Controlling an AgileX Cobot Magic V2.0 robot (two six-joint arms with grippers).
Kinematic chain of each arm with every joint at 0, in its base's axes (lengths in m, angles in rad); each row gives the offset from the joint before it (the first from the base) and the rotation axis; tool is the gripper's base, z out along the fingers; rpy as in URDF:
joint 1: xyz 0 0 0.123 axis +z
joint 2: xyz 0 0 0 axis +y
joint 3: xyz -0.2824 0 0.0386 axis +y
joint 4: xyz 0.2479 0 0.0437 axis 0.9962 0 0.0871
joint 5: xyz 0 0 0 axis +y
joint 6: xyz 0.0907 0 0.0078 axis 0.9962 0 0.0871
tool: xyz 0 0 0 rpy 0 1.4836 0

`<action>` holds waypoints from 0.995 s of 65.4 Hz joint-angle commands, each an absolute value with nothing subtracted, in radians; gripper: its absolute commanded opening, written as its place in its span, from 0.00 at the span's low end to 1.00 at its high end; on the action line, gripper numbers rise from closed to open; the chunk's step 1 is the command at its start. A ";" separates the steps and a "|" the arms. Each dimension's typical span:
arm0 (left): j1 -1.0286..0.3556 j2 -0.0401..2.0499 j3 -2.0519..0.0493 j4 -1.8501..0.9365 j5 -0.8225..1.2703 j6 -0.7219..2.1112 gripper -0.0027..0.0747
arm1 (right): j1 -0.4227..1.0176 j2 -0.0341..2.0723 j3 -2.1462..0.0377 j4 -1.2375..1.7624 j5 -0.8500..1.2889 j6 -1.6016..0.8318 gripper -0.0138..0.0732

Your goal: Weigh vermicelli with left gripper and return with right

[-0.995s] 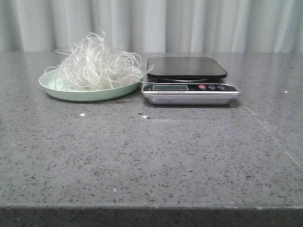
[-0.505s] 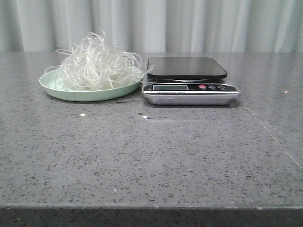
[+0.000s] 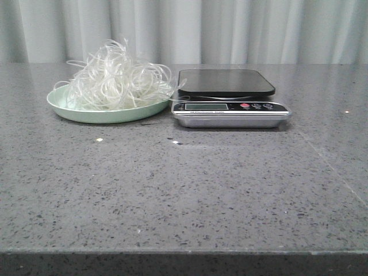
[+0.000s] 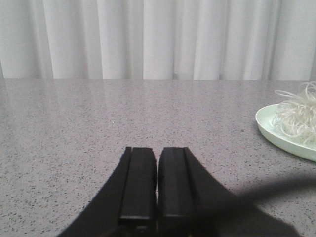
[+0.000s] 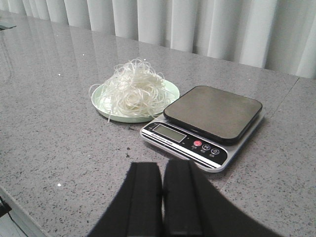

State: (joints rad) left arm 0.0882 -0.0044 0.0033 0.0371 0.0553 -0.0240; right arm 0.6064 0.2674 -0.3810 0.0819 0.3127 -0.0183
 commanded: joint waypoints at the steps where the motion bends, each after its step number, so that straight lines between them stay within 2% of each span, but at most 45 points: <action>1: 0.082 -0.026 0.010 0.040 -0.027 -0.025 0.21 | 0.601 0.279 -0.409 0.069 0.230 -0.025 0.37; 30: -0.168 -0.026 0.010 0.044 -0.027 -0.025 0.21 | 0.601 0.279 -0.409 0.069 0.230 -0.025 0.37; 65: -0.180 -0.026 0.010 0.044 -0.027 -0.025 0.21 | 0.574 0.277 -0.407 0.067 0.233 -0.025 0.37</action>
